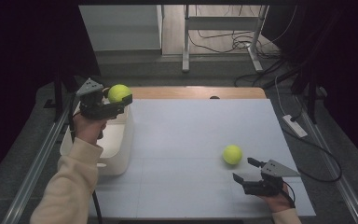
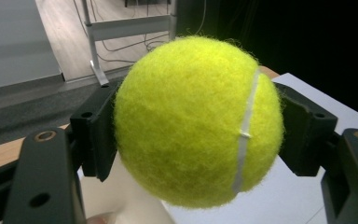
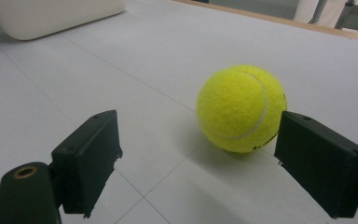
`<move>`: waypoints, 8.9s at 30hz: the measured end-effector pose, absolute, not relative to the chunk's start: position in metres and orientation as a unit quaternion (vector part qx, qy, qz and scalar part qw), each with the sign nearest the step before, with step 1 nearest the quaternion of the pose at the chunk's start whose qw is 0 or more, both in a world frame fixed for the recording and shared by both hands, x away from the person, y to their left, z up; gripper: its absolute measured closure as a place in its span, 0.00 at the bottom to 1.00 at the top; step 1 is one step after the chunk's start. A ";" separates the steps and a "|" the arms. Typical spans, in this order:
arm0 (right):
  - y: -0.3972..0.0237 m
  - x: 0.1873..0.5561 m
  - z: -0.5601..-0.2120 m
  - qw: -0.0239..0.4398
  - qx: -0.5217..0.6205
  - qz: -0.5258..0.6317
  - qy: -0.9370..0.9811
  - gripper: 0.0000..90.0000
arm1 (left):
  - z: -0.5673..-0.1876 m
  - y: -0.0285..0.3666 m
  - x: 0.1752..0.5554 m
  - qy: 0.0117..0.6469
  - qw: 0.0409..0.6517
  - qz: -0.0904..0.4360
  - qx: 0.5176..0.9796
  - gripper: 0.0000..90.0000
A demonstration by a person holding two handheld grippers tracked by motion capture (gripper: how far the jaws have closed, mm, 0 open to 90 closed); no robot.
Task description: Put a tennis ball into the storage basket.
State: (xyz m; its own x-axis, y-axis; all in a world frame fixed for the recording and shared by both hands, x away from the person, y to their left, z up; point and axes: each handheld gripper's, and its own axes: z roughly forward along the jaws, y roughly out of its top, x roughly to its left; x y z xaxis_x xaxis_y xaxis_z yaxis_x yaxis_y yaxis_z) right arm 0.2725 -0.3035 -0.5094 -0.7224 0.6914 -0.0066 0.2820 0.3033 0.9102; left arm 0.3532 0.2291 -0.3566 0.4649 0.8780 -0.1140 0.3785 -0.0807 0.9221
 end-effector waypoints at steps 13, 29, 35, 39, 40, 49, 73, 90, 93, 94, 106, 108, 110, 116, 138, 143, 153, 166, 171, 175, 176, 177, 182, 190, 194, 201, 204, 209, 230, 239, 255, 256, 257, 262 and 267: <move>-0.303 0.273 -0.509 0.204 0.312 0.501 0.781 0.16 | -0.364 0.244 0.358 0.477 0.487 0.257 0.685 0.29; -0.303 0.273 -0.510 0.205 0.312 0.500 0.782 0.16 | -0.375 0.264 0.365 0.507 0.463 0.260 0.679 0.29; -0.303 0.273 -0.510 0.205 0.312 0.500 0.782 0.16 | -0.378 0.271 0.367 0.515 0.460 0.258 0.676 0.29; -0.303 0.273 -0.510 0.205 0.312 0.500 0.782 0.16 | -0.381 0.275 0.368 0.521 0.454 0.257 0.675 0.29; -0.303 0.273 -0.510 0.205 0.312 0.500 0.782 0.16 | -0.381 0.275 0.368 0.521 0.454 0.257 0.675 0.29; -0.303 0.273 -0.510 0.205 0.312 0.500 0.782 0.16 | -0.389 0.279 0.371 0.531 0.445 0.249 0.677 0.29; -0.302 0.273 -0.510 0.204 0.311 0.499 0.783 0.16 | -0.403 0.281 0.379 0.554 0.390 0.244 0.694 0.29; -0.303 0.272 -0.510 0.204 0.311 0.499 0.782 0.16 | -0.404 0.284 0.379 0.562 0.387 0.245 0.689 0.29; -0.303 0.272 -0.510 0.205 0.311 0.499 0.782 0.16 | -0.403 0.284 0.378 0.564 0.385 0.247 0.688 0.28; -0.303 0.272 -0.510 0.205 0.311 0.499 0.782 0.16 | -0.403 0.284 0.378 0.564 0.385 0.248 0.687 0.27; -0.302 0.272 -0.510 0.205 0.310 0.501 0.782 0.16 | -0.394 0.282 0.370 0.549 0.438 0.234 0.672 0.11; -0.303 0.272 -0.509 0.205 0.310 0.500 0.782 0.16 | -0.393 0.281 0.369 0.547 0.446 0.226 0.672 0.10; -0.303 0.272 -0.509 0.205 0.310 0.500 0.782 0.16 | -0.391 0.280 0.366 0.542 0.459 0.221 0.669 0.10; -0.303 0.273 -0.509 0.205 0.314 0.501 0.780 0.16 | -0.383 0.271 0.357 0.520 0.478 0.220 0.672 0.10; -0.305 0.275 -0.509 0.206 0.320 0.506 0.774 0.16 | -0.375 0.243 0.331 0.454 0.521 0.200 0.695 0.11; -0.304 0.276 -0.508 0.208 0.316 0.506 0.775 0.16 | -0.376 0.233 0.326 0.437 0.526 0.195 0.703 0.11; -0.304 0.275 -0.509 0.205 0.312 0.509 0.776 0.16 | -0.376 0.212 0.324 0.413 0.525 0.187 0.720 0.11; -0.306 0.272 -0.509 0.207 0.309 0.507 0.777 0.16 | -0.377 0.188 0.325 0.393 0.530 0.171 0.732 0.11; -0.307 0.272 -0.509 0.208 0.308 0.506 0.778 0.16 | -0.380 0.181 0.325 0.389 0.530 0.165 0.735 0.11; -0.307 0.271 -0.510 0.208 0.308 0.505 0.779 0.16 | -0.382 0.174 0.324 0.385 0.529 0.161 0.739 0.11; -0.308 0.270 -0.510 0.208 0.308 0.505 0.779 0.16 | -0.383 0.172 0.324 0.383 0.529 0.161 0.740 0.11; -0.308 0.270 -0.510 0.209 0.307 0.506 0.778 0.16 | -0.383 0.170 0.324 0.382 0.528 0.160 0.741 0.11; -0.311 0.269 -0.509 0.209 0.309 0.508 0.776 0.16 | -0.384 0.160 0.323 0.376 0.529 0.156 0.745 0.11; -0.311 0.268 -0.510 0.208 0.305 0.508 0.778 0.16 | -0.388 0.152 0.322 0.375 0.528 0.155 0.746 0.11; -0.313 0.269 -0.511 0.206 0.305 0.510 0.777 0.16 | -0.389 0.147 0.321 0.372 0.526 0.157 0.749 0.11; -0.313 0.271 -0.511 0.205 0.306 0.512 0.776 0.16 | -0.392 0.138 0.322 0.361 0.528 0.150 0.754 0.11; -0.313 0.272 -0.511 0.205 0.307 0.511 0.776 0.16 | -0.394 0.132 0.324 0.354 0.530 0.144 0.757 0.11; -0.312 0.273 -0.510 0.206 0.308 0.512 0.775 0.16 | -0.397 0.127 0.327 0.347 0.530 0.136 0.762 0.11; -0.308 0.275 -0.508 0.213 0.315 0.508 0.773 0.16 | -0.407 0.094 0.337 0.319 0.534 0.110 0.775 0.11; -0.309 0.275 -0.508 0.213 0.318 0.510 0.770 0.16 | -0.412 0.085 0.340 0.315 0.535 0.101 0.777 0.11; -0.309 0.274 -0.506 0.216 0.318 0.512 0.768 0.16 | -0.423 0.064 0.345 0.302 0.526 0.085 0.790 0.12; -0.308 0.274 -0.506 0.216 0.317 0.512 0.768 0.16 | -0.424 0.063 0.345 0.301 0.525 0.085 0.792 0.12; -0.308 0.275 -0.506 0.214 0.316 0.513 0.769 0.16 | -0.424 0.062 0.346 0.301 0.525 0.085 0.792 0.11; -0.306 0.277 -0.505 0.214 0.309 0.514 0.771 0.16 | -0.427 0.056 0.347 0.302 0.522 0.083 0.793 0.12; -0.306 0.277 -0.505 0.215 0.306 0.515 0.772 0.16 | -0.431 0.049 0.348 0.296 0.516 0.080 0.800 0.12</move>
